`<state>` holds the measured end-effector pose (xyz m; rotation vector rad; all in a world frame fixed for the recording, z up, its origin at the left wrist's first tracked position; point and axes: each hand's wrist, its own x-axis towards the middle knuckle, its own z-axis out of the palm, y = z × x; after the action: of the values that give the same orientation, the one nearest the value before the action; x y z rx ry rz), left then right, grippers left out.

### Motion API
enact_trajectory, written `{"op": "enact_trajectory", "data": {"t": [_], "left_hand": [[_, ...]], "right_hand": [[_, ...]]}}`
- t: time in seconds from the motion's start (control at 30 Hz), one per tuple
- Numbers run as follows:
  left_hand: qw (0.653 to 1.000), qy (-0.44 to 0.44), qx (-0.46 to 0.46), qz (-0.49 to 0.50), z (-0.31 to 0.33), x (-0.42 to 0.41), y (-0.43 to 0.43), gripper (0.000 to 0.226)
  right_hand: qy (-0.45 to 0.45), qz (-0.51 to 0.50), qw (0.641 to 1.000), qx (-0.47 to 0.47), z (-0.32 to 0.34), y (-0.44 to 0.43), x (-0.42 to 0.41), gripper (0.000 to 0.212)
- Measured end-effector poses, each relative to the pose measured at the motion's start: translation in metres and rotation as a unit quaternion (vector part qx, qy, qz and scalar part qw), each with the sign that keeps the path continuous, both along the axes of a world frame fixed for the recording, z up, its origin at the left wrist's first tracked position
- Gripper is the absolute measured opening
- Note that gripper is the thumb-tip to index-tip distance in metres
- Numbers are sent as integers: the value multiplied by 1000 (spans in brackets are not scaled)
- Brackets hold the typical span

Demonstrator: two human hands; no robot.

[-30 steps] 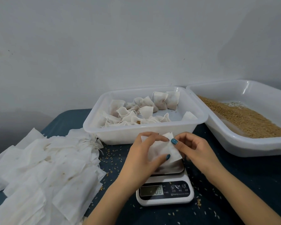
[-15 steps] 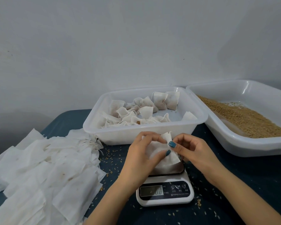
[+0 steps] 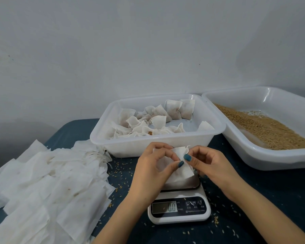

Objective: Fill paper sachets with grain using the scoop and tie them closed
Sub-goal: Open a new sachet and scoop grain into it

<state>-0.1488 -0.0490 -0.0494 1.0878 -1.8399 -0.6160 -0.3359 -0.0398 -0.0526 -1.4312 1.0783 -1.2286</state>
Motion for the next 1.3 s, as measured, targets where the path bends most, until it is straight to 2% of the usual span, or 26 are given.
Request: {"op": "enact_trajectory", "data": {"t": [0.13,0.33,0.47,0.57,0.67,0.73,0.83,0.93,1.03,1.23,1.3], "left_hand": [[999,-7,-38,25,1,3,-1,9],[982,-56,-160,86,2,5,-1,6],[974,-95,-188,84,5,4,1,9],[974,-101,-183,83,5,4,1,6],[979,-96,-165,74,6,4,0,4],[982,-85,-155,62,5,4,0,3],[991,-45,-118,39,4,3,0,3],[996,-6,-82,17,5,2,1,13],[998,31,-57,1,7,2,2,15],[997,19,-71,-30,6,1,4,12],[997,5,-49,-54,7,2,5,23]], "right_hand": [[20,-36,999,-1,-1,-1,-1,27],[91,-129,986,-46,-6,-5,-5,13],[162,-170,960,-154,-9,0,-2,15],[202,-186,920,-278,-8,6,0,16],[222,-156,885,-378,-7,9,3,16],[244,-118,884,-381,-7,10,6,30],[288,-113,891,-334,-9,12,7,50],[279,-124,905,-298,-12,11,6,55],[243,-115,919,-288,-13,7,5,43],[288,-113,887,-344,-14,5,3,29],[301,-121,872,-368,-13,4,3,19]]}}
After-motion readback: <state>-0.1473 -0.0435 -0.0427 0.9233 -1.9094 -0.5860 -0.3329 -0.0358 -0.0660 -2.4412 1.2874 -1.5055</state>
